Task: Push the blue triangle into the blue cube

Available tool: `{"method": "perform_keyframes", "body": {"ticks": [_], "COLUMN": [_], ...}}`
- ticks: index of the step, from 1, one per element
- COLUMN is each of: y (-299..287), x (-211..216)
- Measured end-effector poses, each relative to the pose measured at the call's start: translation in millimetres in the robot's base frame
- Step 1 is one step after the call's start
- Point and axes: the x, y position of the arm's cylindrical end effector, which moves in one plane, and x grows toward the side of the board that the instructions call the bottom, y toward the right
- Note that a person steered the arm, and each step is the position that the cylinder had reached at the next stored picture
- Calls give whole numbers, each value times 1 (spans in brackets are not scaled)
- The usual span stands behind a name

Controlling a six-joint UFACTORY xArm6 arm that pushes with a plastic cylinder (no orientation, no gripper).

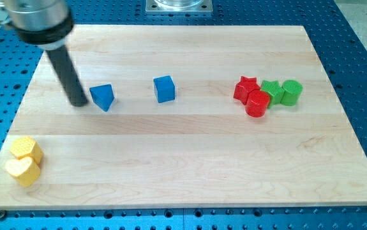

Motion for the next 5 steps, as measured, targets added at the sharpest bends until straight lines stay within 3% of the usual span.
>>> {"method": "perform_keyframes", "body": {"ticks": [1, 2, 3, 4, 5], "y": [61, 85, 12, 40, 11], "x": [0, 9, 91, 166, 191]}}
